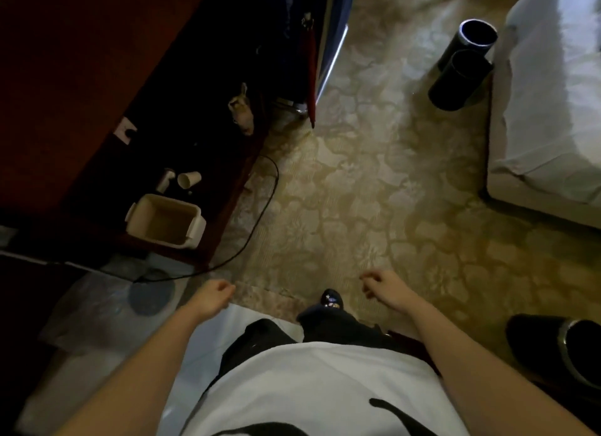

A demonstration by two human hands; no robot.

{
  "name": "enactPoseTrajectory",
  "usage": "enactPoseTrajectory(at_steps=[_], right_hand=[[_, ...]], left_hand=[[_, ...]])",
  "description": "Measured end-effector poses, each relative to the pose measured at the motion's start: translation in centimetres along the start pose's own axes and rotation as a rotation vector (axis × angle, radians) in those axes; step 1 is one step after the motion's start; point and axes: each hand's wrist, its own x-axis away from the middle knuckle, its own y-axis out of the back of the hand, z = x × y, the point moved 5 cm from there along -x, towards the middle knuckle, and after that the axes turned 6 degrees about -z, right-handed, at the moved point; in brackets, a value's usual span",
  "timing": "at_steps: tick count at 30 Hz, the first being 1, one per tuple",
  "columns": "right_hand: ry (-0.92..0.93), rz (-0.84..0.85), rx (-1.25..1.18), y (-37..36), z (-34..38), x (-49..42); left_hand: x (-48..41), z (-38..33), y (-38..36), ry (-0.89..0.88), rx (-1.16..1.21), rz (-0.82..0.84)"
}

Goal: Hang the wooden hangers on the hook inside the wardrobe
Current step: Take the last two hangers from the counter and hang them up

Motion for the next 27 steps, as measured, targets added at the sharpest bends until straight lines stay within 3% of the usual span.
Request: enactPoseTrajectory(at_steps=[6,14,20,27], right_hand=[[0.169,0.078,0.059,5.5,8.0,-6.4],[0.07,0.161,0.242,6.9,7.8,-11.1],[-0.023,0.122,0.252,8.4,9.2,-13.9],[0.177,0.105,0.235,9.0,21.5,-18.6]], left_hand=[[1.7,1.1,-5.6,0.173,0.064,-0.033],[-0.6,-1.0,-4.5,0.241,0.153,-0.082],[-7.1,-6.9,1.3,0.131,0.202,-0.069],[-12.3,-17.0,10.8,-0.118,0.06,-0.111]])
